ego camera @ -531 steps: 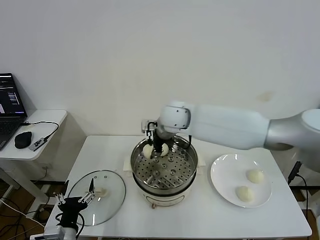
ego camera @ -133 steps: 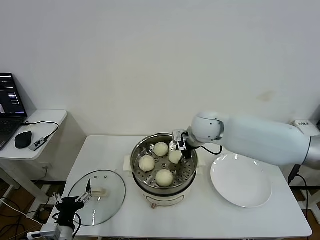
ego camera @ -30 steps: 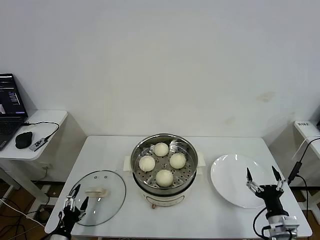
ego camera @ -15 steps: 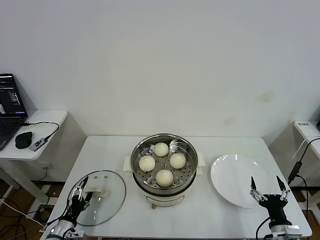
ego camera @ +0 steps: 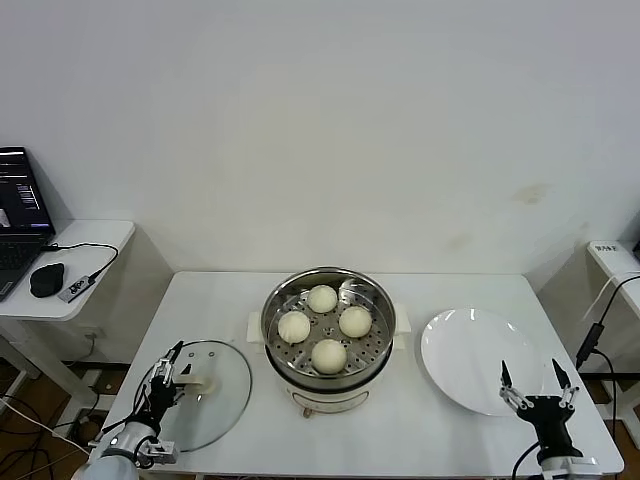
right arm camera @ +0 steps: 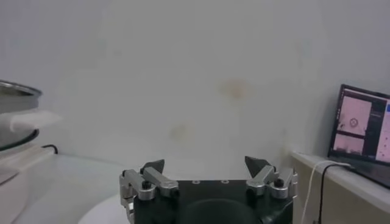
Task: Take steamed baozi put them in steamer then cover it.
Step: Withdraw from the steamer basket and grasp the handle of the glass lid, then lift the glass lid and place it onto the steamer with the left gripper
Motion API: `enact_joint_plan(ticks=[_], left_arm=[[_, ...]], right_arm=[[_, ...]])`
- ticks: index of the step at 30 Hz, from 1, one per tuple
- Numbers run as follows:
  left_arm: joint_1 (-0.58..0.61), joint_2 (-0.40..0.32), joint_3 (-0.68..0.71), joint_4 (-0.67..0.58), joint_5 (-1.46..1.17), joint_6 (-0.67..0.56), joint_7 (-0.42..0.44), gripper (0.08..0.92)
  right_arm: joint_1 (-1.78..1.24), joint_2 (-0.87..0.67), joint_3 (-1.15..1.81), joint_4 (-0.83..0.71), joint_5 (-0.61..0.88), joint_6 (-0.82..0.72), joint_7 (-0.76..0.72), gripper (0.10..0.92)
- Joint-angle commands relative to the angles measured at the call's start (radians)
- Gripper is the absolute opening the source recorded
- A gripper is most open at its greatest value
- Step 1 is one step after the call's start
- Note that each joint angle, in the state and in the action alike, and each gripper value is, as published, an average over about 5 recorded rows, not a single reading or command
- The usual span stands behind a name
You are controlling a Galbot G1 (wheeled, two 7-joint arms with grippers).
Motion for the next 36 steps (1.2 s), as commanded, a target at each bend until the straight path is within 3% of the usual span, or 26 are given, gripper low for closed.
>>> enact_joint_plan(ticks=[1, 20, 26, 36], left_arm=[[-0.024, 0.002, 0.010, 0.027, -0.009, 0.001, 0.004, 0.706], [0.040, -0.033, -0.010, -0.035, -0.030, -0.024, -0.076, 0.176], [0.106, -0.036, -0.063, -0.173, -0.029, 0.023, -0.065, 0.155], [0.135, 0.043, -0.201, -0.303, -0.107, 0.128, 0.086, 0.155]], right_arm=[[-0.005, 0.003, 0.002, 0.002, -0.006, 0.001, -0.001, 0.823], [-0.016, -0.011, -0.012, 0.023, -0.006, 0.006, -0.006, 0.823], [-0.014, -0.022, -0.015, 0.029, -0.007, 0.006, -0.007, 0.823], [-0.011, -0.037, -0.024, 0.027, -0.011, 0.006, -0.009, 0.823]])
